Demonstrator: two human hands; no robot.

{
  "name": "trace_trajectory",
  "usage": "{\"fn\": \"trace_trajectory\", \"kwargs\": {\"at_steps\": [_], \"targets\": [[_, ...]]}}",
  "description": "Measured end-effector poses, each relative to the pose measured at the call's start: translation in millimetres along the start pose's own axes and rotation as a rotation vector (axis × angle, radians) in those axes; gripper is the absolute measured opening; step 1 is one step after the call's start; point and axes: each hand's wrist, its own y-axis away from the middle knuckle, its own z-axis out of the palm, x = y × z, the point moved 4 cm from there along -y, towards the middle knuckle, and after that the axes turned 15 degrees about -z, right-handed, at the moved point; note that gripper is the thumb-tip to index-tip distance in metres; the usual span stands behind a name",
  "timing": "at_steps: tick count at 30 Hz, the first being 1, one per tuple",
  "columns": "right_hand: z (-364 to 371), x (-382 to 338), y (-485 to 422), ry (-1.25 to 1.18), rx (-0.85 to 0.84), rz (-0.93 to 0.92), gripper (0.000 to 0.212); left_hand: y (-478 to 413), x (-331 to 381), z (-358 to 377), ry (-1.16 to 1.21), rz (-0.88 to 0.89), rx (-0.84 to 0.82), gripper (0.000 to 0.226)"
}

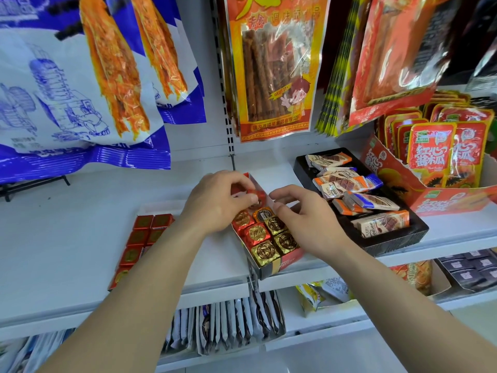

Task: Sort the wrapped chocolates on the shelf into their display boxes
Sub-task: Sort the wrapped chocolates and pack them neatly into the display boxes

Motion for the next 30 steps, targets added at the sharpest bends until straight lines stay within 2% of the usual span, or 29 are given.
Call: {"fn": "trace_trajectory", "kwargs": {"at_steps": [5, 13, 16, 19, 21, 23, 26, 30], "targets": [[-2.1, -5.8, -0.7, -0.011, 0.032, -0.025, 0.02, 3.6, 2.3, -19.4, 0.251, 0.039, 0.037, 0.016], [-6.6, -23.8, -4.5, -0.114, 0.105, -0.128, 0.028, 12.7, 8.6, -15.9, 0.303, 0.087, -0.015, 0.017], [-11.9, -22.7, -6.3, -0.123, 0.156, -0.132, 0.023, 12.5, 7.4, -15.8, 0.322, 0.081, -0.013, 0.021], [-27.1, -16.5, -8.1, -0.167, 0.269, -0.088, 0.018, 12.3, 6.2, -10.2, 0.15, 0.086, -0.01, 0.022], [-33.7, -12.4, -7.4, -0.174, 0.298, -0.063, 0.019, 13.4, 4.8, -2.6, -0.072, 0.086, -0.016, 0.019], [-34.7, -11.7, -5.3, -0.174, 0.293, -0.055, 0.019, 16.3, 7.4, 3.0, -0.197, 0.084, -0.048, 0.018], [-30.0, -14.2, -3.4, -0.161, 0.24, -0.066, 0.017, 20.7, 14.5, 6.6, -0.271, 0.041, -0.098, 0.023], [-27.4, -16.9, -2.6, -0.194, 0.185, -0.092, 0.019, 19.7, 16.7, 10.9, -0.28, 0.087, -0.131, 0.026]]}}
